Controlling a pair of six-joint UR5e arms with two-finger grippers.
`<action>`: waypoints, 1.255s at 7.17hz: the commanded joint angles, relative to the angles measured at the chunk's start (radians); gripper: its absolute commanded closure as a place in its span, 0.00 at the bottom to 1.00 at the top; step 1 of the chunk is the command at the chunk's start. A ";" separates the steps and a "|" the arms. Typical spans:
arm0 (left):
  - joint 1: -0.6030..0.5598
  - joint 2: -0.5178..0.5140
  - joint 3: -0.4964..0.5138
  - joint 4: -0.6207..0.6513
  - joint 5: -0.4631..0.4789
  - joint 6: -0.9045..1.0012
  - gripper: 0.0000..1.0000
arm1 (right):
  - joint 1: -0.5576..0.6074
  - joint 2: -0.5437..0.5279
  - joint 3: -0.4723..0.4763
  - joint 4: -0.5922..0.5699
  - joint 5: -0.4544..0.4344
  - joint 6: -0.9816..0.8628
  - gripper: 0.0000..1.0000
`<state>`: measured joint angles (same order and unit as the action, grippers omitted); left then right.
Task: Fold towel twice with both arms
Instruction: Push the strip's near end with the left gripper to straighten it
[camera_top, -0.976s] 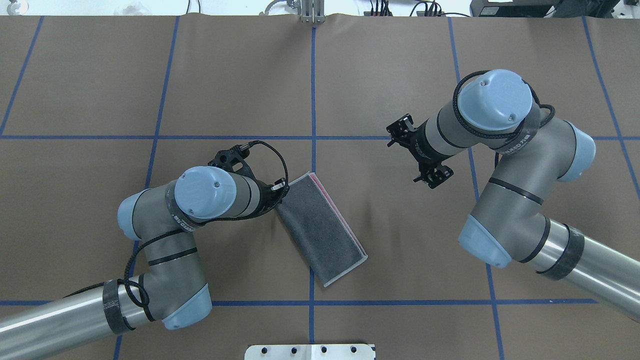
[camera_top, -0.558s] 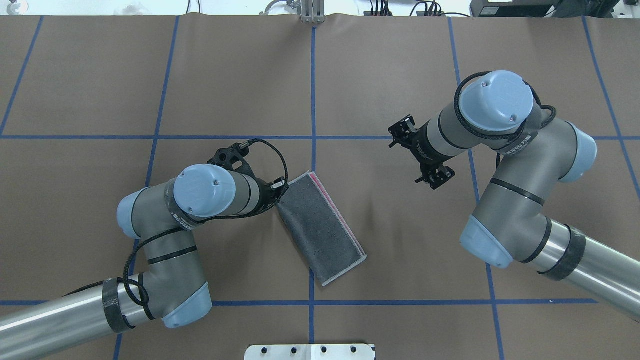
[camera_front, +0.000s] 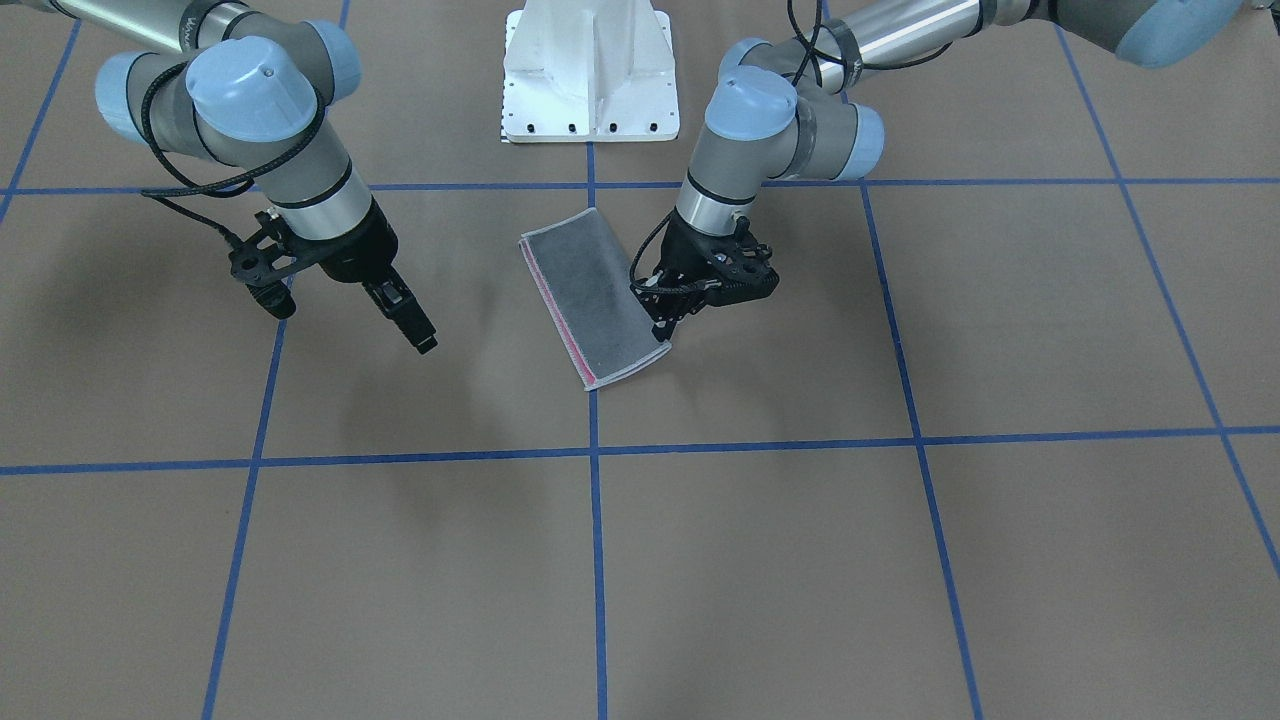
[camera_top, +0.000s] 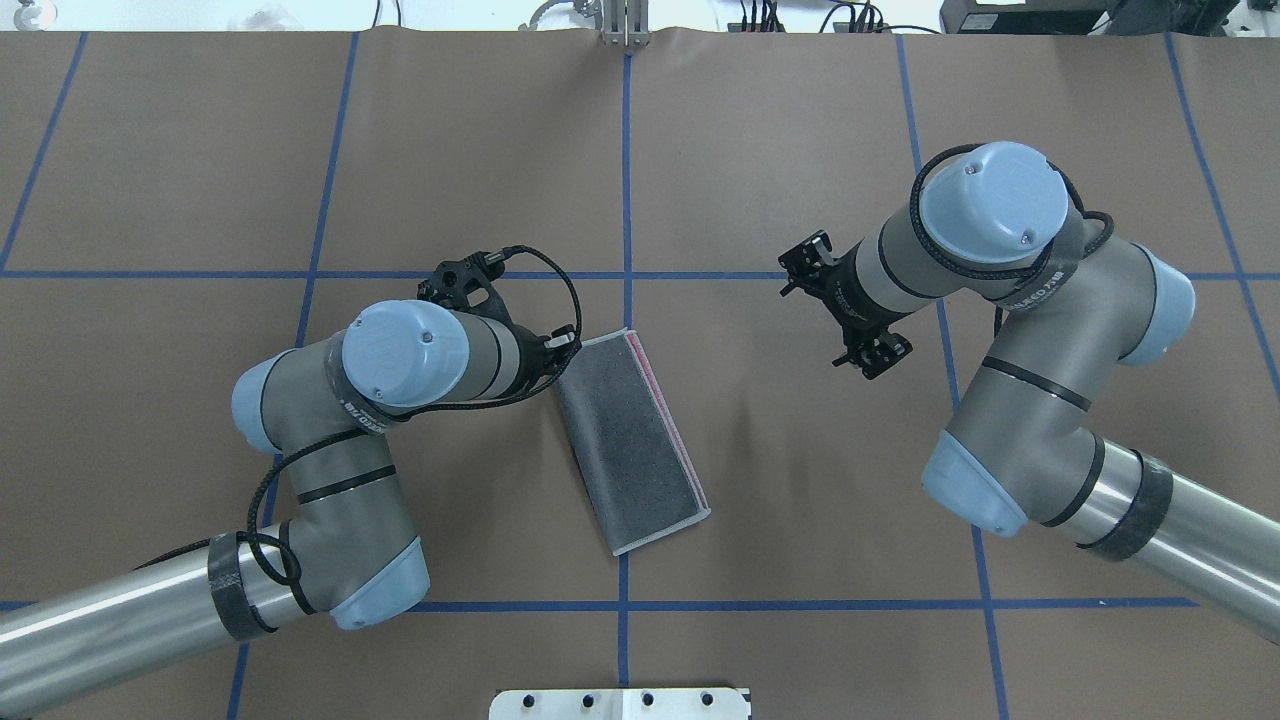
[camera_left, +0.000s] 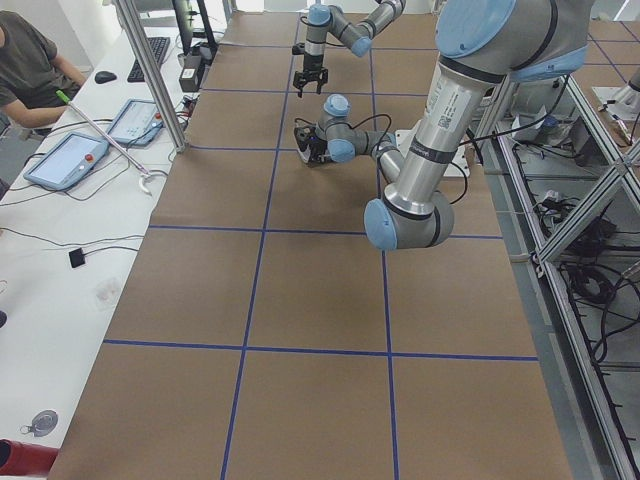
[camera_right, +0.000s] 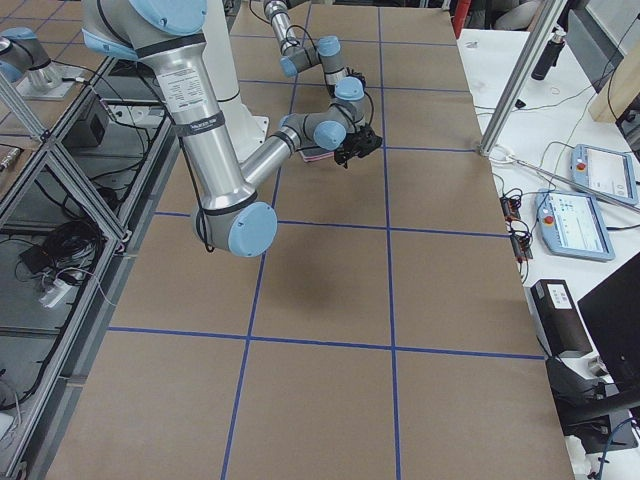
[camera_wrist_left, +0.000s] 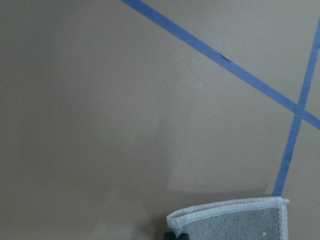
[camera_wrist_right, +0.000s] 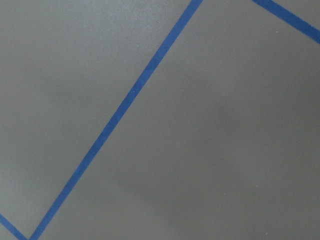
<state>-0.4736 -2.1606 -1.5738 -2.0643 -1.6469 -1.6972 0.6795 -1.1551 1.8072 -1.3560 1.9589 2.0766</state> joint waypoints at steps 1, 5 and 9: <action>-0.037 -0.065 0.081 -0.031 0.006 0.018 1.00 | 0.002 -0.003 0.000 0.000 -0.002 -0.003 0.00; -0.091 -0.162 0.239 -0.116 0.004 0.040 0.02 | 0.002 -0.006 0.001 0.002 -0.002 -0.001 0.00; -0.089 -0.069 0.097 -0.105 -0.005 0.045 0.00 | 0.008 -0.005 0.001 0.003 -0.006 -0.001 0.00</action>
<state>-0.5673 -2.2909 -1.4040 -2.1717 -1.6521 -1.6403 0.6834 -1.1604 1.8080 -1.3542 1.9542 2.0754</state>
